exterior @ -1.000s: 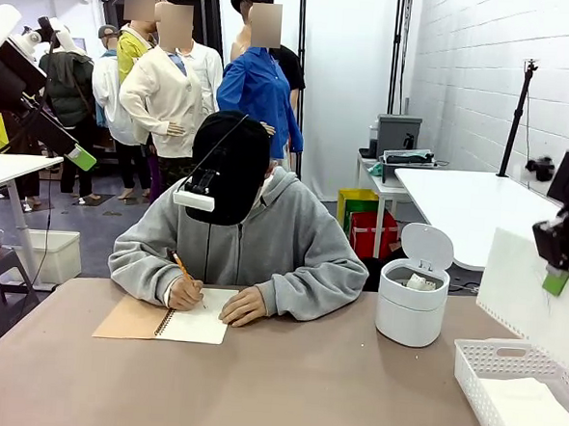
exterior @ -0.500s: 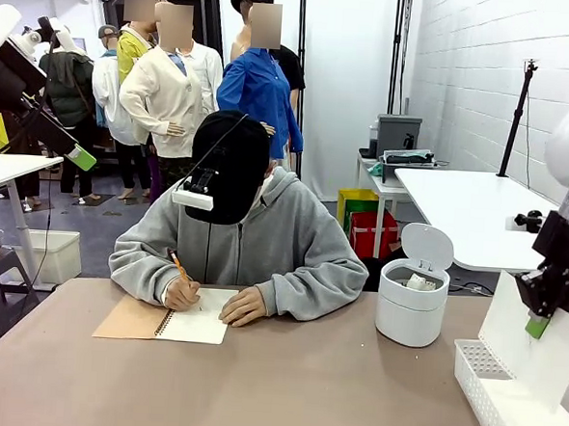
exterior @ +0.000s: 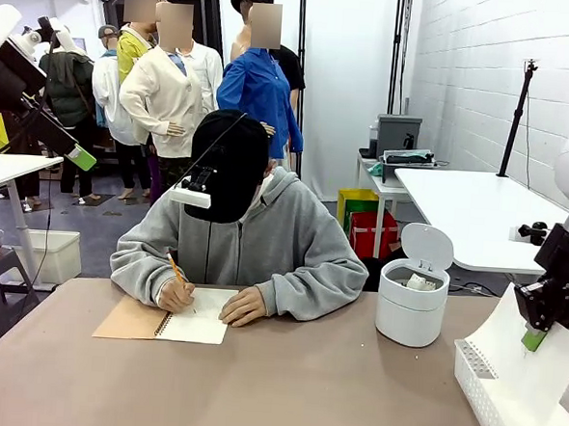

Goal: Sort the paper based on its condition.
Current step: If a person hands you a paper, place it in the Organizing basket , and if it's crumpled, put it in the Trash can.

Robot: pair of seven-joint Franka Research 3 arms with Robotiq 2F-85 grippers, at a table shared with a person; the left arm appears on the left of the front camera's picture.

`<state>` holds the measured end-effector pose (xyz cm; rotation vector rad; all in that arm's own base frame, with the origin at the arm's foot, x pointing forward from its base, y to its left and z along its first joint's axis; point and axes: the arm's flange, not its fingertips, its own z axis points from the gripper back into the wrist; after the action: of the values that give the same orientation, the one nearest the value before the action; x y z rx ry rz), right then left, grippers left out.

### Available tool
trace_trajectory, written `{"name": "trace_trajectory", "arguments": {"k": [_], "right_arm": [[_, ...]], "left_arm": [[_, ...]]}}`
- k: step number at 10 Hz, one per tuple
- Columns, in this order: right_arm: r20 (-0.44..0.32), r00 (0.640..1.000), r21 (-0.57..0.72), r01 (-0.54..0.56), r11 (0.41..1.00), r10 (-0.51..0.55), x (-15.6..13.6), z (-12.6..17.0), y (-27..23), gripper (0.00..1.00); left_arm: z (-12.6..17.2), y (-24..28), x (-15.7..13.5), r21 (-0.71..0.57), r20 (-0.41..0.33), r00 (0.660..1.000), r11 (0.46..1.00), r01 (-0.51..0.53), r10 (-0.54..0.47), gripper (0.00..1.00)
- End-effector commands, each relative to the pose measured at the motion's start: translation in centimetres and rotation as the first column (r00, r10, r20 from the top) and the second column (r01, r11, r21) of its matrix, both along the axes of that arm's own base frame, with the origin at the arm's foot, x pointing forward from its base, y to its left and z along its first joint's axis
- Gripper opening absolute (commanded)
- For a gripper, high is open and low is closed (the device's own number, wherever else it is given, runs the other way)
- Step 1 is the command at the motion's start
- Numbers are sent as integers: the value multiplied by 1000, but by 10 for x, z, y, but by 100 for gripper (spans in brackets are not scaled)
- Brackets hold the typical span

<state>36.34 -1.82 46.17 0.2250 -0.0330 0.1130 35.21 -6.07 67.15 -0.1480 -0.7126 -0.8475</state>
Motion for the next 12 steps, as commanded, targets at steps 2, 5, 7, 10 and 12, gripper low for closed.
{"name": "trace_trajectory", "arguments": {"k": [2,5,7,10,12], "right_arm": [[0,1000,0,0,1000,0,0,0,0,0],[-79,997,38,16,999,-13,-21,-32,-4,0],[-56,997,49,63,997,-60,-27,-45,-9,0],[-38,994,77,104,992,-101,-29,-67,-13,0],[-69,992,89,107,990,-101,-32,-79,-18,0]], "left_arm": [[-1,0,1,-4,9,1000,1000,-3,3,100],[-1,0,1,-4,9,1000,1000,-3,3,100],[-1,0,1,-4,9,1000,1000,-3,3,100],[-1,0,1,-4,9,1000,1000,-3,3,100],[-1,0,1,-4,9,1000,1000,-3,3,100]]}}
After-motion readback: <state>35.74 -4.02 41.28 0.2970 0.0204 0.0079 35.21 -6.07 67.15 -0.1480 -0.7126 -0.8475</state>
